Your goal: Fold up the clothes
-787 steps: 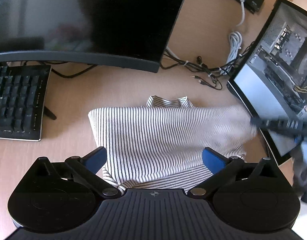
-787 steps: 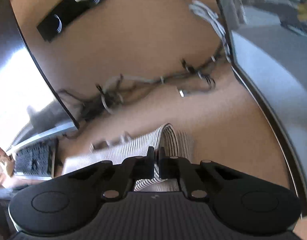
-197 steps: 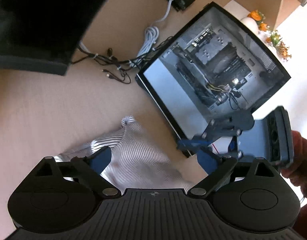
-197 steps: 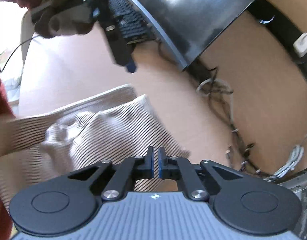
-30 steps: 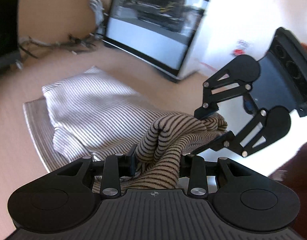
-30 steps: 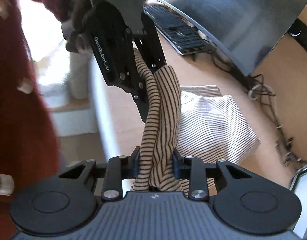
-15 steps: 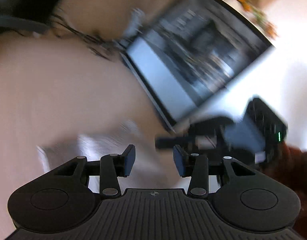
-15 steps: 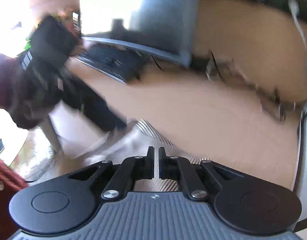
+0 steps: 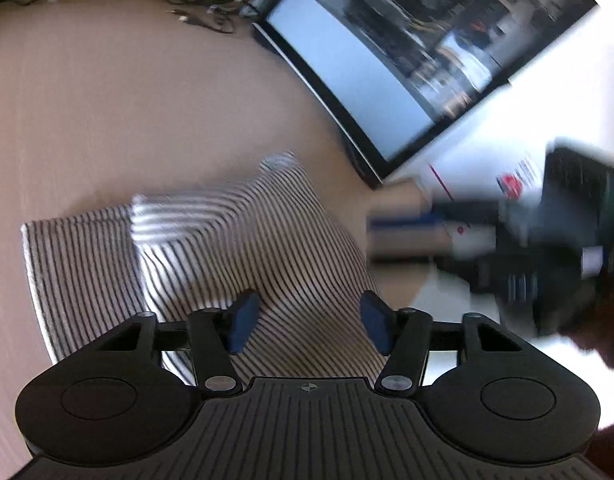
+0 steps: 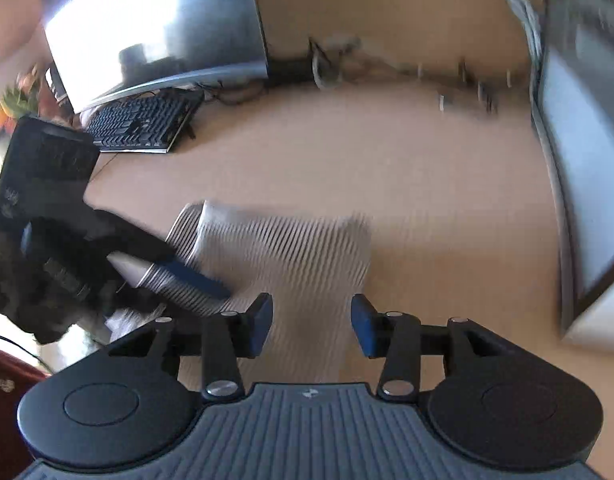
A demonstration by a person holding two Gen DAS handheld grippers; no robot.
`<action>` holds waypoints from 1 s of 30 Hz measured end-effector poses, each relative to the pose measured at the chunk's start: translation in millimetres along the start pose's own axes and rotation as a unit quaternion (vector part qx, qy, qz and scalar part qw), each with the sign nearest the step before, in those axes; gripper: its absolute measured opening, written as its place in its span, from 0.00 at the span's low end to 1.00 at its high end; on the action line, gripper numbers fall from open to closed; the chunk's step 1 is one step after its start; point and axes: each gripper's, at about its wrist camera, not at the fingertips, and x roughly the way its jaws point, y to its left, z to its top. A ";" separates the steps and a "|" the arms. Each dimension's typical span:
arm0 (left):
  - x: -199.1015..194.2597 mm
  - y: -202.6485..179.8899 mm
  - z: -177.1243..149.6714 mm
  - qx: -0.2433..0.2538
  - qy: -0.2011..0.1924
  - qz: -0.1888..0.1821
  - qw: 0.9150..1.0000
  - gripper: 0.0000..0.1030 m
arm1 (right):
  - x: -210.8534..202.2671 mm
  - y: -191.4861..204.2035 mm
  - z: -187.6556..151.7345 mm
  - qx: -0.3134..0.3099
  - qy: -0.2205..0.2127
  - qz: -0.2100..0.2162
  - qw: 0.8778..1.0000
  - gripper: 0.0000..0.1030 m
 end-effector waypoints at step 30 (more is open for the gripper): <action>-46.4 30.2 54.3 0.047 -0.081 0.202 0.975 0.81 | 92.7 31.9 71.3 -0.054 -0.066 -0.130 0.988 0.56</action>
